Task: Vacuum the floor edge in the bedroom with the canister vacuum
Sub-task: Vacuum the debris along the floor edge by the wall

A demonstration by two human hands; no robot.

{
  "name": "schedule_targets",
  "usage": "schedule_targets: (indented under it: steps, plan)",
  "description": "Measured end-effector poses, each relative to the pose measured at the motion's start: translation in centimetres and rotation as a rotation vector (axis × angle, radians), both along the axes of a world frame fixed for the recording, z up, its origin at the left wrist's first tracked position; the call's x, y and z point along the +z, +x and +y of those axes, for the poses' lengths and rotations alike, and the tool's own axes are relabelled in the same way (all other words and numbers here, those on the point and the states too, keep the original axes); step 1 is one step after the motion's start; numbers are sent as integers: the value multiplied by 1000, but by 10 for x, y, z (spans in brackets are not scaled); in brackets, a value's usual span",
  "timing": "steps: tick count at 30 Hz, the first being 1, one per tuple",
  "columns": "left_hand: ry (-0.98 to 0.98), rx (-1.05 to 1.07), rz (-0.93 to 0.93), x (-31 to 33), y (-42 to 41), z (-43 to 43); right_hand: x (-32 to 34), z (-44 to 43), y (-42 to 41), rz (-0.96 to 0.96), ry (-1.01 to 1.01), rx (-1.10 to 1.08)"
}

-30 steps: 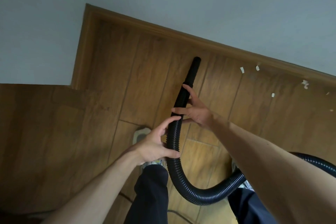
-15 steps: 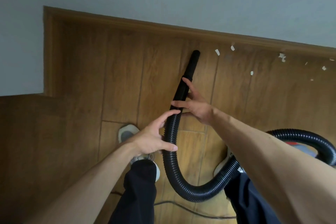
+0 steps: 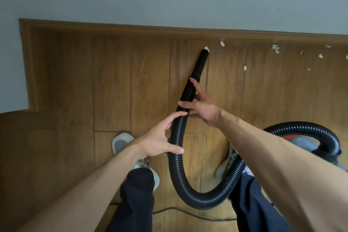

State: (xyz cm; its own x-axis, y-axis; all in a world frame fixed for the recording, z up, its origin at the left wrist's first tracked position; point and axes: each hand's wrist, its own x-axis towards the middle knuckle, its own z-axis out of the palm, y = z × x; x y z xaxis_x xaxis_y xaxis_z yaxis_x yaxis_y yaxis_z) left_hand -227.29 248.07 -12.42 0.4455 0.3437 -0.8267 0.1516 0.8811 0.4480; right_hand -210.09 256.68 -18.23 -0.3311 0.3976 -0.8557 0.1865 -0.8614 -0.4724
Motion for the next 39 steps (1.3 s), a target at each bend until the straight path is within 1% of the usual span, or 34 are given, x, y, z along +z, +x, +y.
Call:
schedule_targets:
  steps: [7, 17, 26, 39]
  plan:
    - [-4, -33, -4, -1, 22, 6, -2, 1, 25, 8, -7, -13]
    - [-23, 25, 17, 3, 29, -1, -5, 3, 25, 42, -7, 40]
    - [21, -33, 48, -3, 42, 23, -6, 22, 40, 22, 36, 13]
    - [11, -82, 37, -4, 77, 45, -7, 36, 79, 31, 27, -39]
